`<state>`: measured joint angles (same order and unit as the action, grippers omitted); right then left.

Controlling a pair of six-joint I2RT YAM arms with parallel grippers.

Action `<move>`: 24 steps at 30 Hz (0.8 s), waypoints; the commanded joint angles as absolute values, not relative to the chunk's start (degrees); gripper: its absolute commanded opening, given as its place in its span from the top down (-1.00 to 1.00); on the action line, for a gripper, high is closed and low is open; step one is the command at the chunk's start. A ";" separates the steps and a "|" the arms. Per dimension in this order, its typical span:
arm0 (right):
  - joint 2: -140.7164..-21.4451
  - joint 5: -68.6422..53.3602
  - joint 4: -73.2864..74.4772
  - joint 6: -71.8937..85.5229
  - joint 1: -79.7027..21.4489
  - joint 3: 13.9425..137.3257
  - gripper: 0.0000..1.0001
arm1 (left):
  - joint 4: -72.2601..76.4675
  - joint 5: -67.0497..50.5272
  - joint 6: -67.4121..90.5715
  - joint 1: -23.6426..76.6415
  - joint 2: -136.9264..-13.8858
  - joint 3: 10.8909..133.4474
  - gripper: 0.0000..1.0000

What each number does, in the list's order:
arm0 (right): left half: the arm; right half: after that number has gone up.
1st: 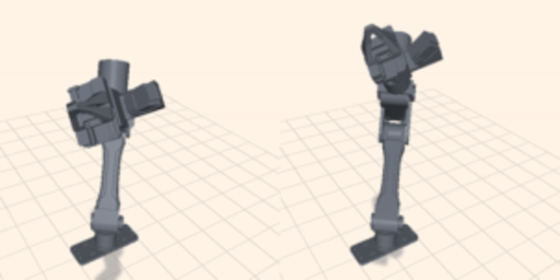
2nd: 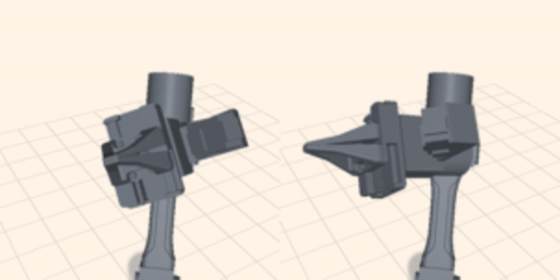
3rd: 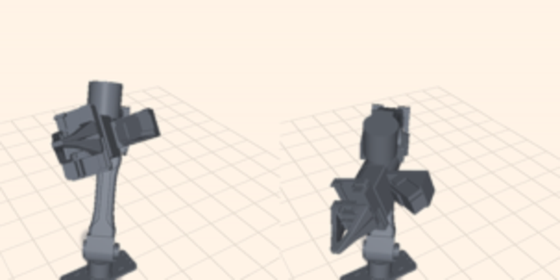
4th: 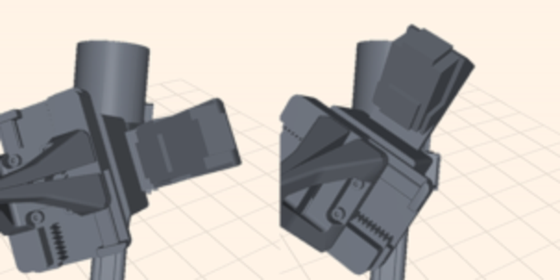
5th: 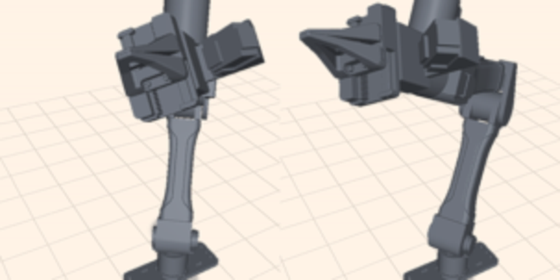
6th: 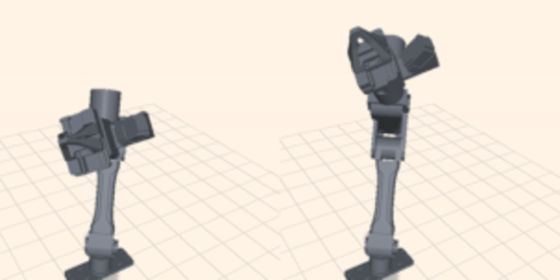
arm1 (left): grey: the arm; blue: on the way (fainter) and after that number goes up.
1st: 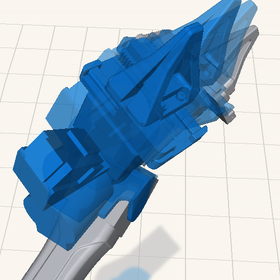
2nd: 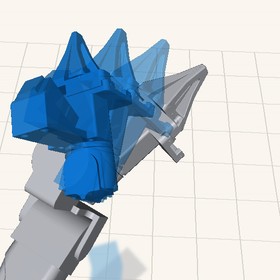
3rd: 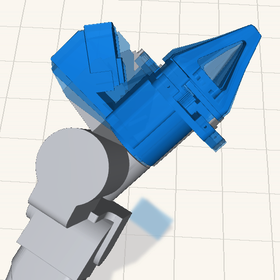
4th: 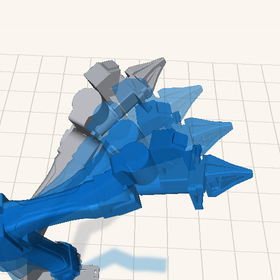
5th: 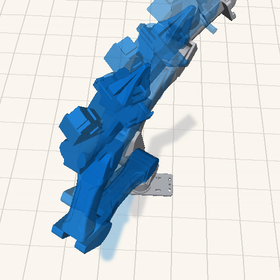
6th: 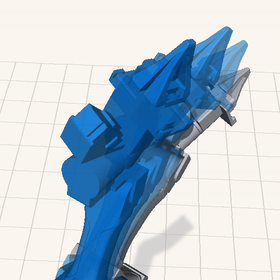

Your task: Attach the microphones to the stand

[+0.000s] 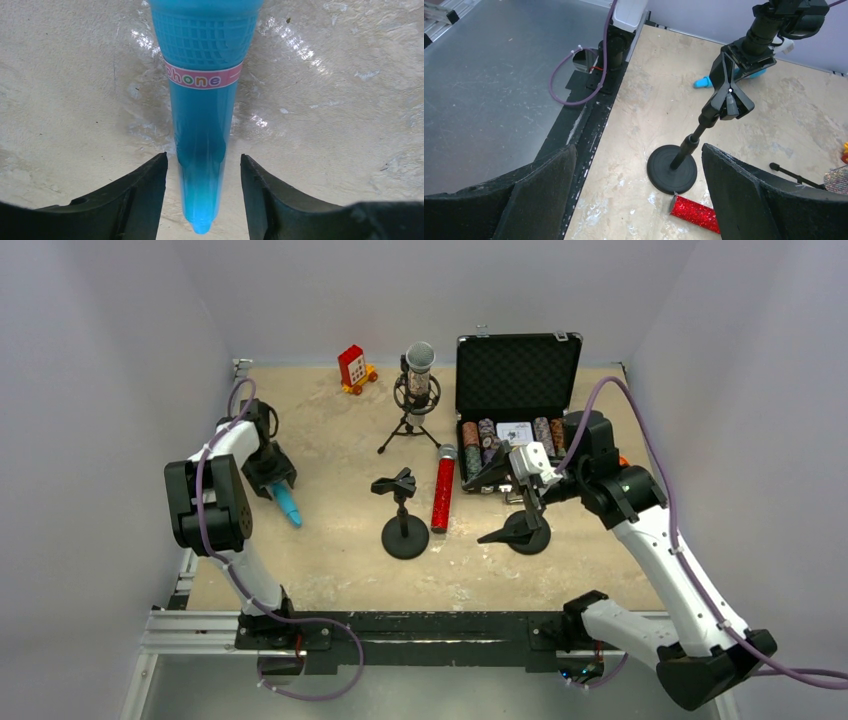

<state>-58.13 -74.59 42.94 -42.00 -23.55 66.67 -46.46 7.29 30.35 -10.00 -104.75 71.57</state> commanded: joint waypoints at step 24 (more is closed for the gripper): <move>-68.78 -72.27 63.06 -40.95 -25.76 94.82 -0.96 | -23.16 -17.50 24.32 -10.28 -63.42 55.93 1.00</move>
<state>-65.84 -73.89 61.08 -45.45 -23.33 90.13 -34.72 -5.13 25.76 -10.02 -72.69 59.31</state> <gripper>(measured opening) 0.984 0.349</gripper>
